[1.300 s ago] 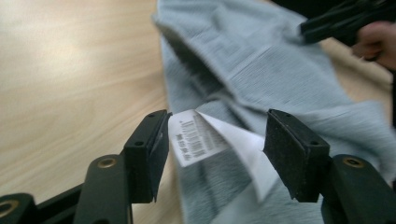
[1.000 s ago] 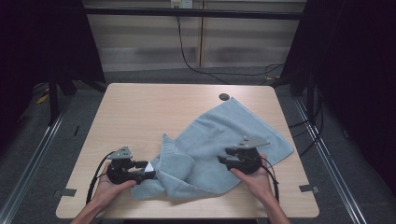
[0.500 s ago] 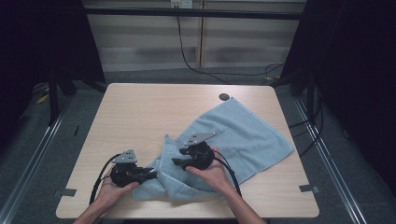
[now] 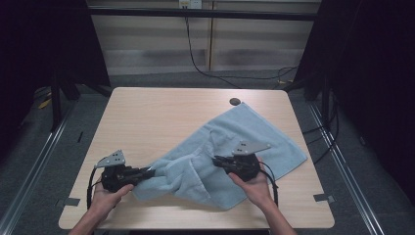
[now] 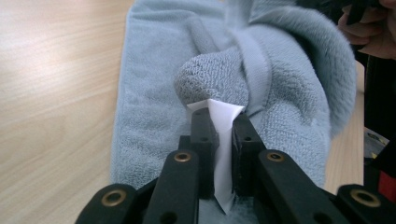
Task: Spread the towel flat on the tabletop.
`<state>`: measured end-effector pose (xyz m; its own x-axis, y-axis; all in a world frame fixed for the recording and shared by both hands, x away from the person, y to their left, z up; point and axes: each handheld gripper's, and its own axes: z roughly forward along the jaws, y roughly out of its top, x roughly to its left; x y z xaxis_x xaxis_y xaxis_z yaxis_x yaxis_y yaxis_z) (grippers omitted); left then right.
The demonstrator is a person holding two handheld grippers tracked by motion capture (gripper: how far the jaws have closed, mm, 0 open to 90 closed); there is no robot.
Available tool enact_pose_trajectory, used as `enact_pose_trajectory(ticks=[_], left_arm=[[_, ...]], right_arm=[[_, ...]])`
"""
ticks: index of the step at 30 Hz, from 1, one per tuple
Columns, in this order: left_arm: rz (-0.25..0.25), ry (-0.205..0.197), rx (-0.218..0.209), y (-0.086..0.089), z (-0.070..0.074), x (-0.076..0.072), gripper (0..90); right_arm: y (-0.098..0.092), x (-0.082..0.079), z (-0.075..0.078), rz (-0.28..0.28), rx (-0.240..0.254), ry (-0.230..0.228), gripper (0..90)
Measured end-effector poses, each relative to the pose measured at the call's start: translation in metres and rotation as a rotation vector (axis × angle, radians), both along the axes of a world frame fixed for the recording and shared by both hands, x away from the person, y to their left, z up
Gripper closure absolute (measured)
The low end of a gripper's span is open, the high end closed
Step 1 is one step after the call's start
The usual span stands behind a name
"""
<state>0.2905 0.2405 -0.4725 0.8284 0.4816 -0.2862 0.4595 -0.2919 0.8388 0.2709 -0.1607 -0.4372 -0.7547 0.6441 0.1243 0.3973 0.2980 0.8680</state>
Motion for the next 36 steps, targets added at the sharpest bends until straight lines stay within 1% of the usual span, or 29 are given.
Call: enact_pose_trajectory(ticks=[1,2,3,4,6,7,8,9,10,12,14,17,19,20,21,22,23,24,25,26,27,28,30,31,33,35,36], left_arm=[[-0.005,0.002,0.020,-0.003,-0.002,0.000,82.5],[-0.010,-0.001,0.049,-0.006,-0.004,0.000,82.5],[-0.005,-0.001,0.074,-0.009,-0.007,0.001,82.5],[-0.004,0.009,0.090,-0.010,-0.009,0.002,82.5],[0.003,0.037,0.101,-0.011,-0.014,0.005,82.0],[0.002,0.045,0.093,-0.011,-0.016,0.007,81.4],[0.007,0.053,0.082,-0.010,-0.016,0.007,80.8],[0.008,0.050,0.086,-0.010,-0.016,0.007,80.6],[0.009,0.050,0.086,-0.011,-0.016,0.007,79.8],[0.005,0.050,0.083,-0.011,-0.016,0.006,78.0],[0.007,0.050,0.080,-0.010,-0.016,0.007,77.3],[0.007,0.052,0.078,-0.010,-0.016,0.008,77.5],[0.010,0.054,0.075,-0.011,-0.017,0.009,76.8],[0.012,0.051,0.075,-0.011,-0.017,0.009,76.6],[0.012,0.052,0.073,-0.011,-0.017,0.010,75.9],[0.008,0.054,0.072,-0.011,-0.016,0.010,74.9],[0.002,0.054,0.067,-0.011,-0.016,0.010,73.4],[0.003,0.053,0.066,-0.011,-0.016,0.010,71.1],[0.010,0.055,0.063,-0.011,-0.016,0.010,69.5],[0.015,0.052,0.059,-0.010,-0.015,0.010,66.6],[0.026,0.051,0.054,-0.008,-0.014,0.010,62.0],[0.042,0.050,0.050,-0.007,-0.013,0.011,58.4],[0.071,0.056,0.036,-0.004,-0.013,0.013,51.6],[0.075,0.056,0.025,-0.002,-0.012,0.015,49.2],[0.090,0.060,-0.024,0.003,-0.009,0.018,51.3],[0.094,0.051,-0.043,0.006,-0.006,0.020,55.5],[0.089,0.045,-0.047,0.007,-0.005,0.020,61.0]], right_arm=[[-0.007,-0.003,-0.003,-0.002,-0.001,0.007,85.6],[-0.012,-0.006,-0.007,-0.014,-0.014,0.017,85.7],[-0.017,-0.009,-0.012,-0.024,-0.039,0.030,85.7],[-0.022,-0.011,-0.018,-0.041,-0.066,0.042,85.3],[-0.034,-0.014,-0.031,-0.083,-0.102,0.067,82.7],[-0.041,-0.016,-0.035,-0.102,-0.105,0.084,81.7],[-0.047,-0.016,-0.037,-0.113,-0.098,0.093,81.1],[-0.051,-0.017,-0.037,-0.122,-0.086,0.099,79.2],[-0.054,-0.018,-0.035,-0.127,-0.078,0.093,76.6],[-0.058,-0.020,-0.029,-0.134,-0.039,0.078,70.8],[-0.057,-0.017,-0.023,-0.145,-0.027,0.063,66.0],[-0.051,-0.009,-0.013,-0.142,-0.007,0.037,56.7],[-0.046,0.001,-0.011,-0.128,0.005,0.042,52.9],[-0.042,0.007,-0.011,-0.127,0.013,0.047,49.5],[-0.039,0.013,-0.012,-0.119,0.025,0.064,47.7],[-0.034,0.018,-0.013,-0.116,0.024,0.072,47.4],[-0.030,0.023,-0.015,-0.130,0.004,0.075,47.3],[-0.026,0.028,-0.017,-0.141,-0.015,0.084,48.2],[-0.023,0.033,-0.020,-0.132,-0.005,0.091,58.4],[-0.022,0.036,-0.023,-0.116,0.009,0.090,70.5],[-0.020,0.036,-0.024,-0.107,0.014,0.081,78.0],[-0.019,0.034,-0.023,-0.089,0.024,0.074,82.9],[-0.019,0.027,-0.019,-0.070,0.013,0.056,87.2],[-0.021,0.022,-0.015,-0.070,0.009,0.042,87.9],[-0.027,0.011,-0.006,-0.065,0.018,0.009,88.2],[-0.036,0.000,0.003,-0.072,0.039,-0.017,88.2],[-0.041,-0.005,0.006,-0.074,0.047,-0.023,88.2]])
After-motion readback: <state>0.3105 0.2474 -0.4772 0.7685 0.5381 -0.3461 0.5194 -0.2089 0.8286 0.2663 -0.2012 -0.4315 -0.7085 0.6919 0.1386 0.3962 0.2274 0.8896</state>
